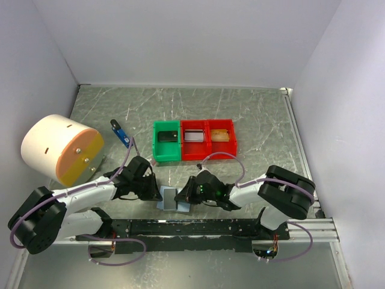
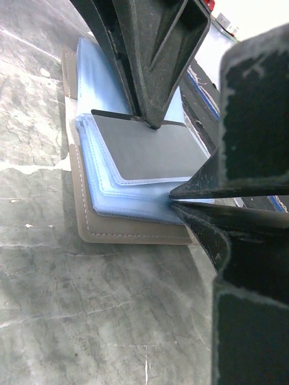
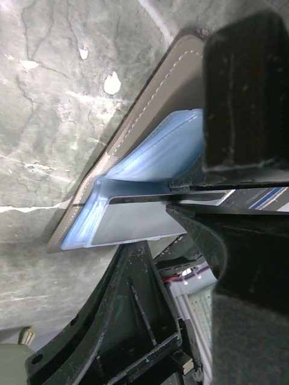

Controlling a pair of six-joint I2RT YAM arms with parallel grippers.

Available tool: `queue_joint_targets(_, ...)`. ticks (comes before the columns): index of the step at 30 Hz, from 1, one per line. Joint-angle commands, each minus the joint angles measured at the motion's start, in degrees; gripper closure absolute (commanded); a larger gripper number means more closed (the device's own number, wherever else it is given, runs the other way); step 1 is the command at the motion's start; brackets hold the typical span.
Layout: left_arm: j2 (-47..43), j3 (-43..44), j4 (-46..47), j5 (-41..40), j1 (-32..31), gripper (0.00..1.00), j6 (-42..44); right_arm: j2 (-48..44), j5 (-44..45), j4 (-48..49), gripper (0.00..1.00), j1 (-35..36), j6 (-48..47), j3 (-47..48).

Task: Take the credit cards out of the card holder

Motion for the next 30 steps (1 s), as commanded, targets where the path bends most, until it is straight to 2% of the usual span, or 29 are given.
queue_joint_targets(1,1.91,-1.87,-2.13,-4.93,-0.48,0.79,1.30,1.01,-2.90,1.09,0.85,-0.23,-1.43,0.21)
queue_joint_targets(5,1.61,-1.48,-3.04,-5.27,-0.46,0.79,1.53,2.90,-4.08,4.92,0.84,-0.24,-0.01,-0.01)
queue_joint_targets(8,1.03,-1.14,-3.89,-5.63,-0.45,0.79,1.55,3.43,-3.82,8.85,0.88,-0.36,1.78,-1.79)
queue_joint_targets(12,0.01,-1.13,-4.49,-5.89,-0.51,0.79,1.38,2.96,-3.55,12.10,0.89,-0.73,3.50,-4.38)
queue_joint_targets(19,-0.64,-1.30,-4.12,-5.31,-0.52,0.79,1.18,2.51,-3.77,9.73,0.79,-1.21,2.80,-3.70)
queue_joint_targets(22,-0.56,-1.13,-4.21,-5.10,-0.51,0.79,1.26,3.78,-4.79,11.24,0.79,-1.30,2.89,-3.06)
queue_joint_targets(30,-0.65,-0.38,-4.69,-5.09,-0.51,0.79,1.62,6.71,-6.20,15.66,0.89,-1.45,3.93,-2.96)
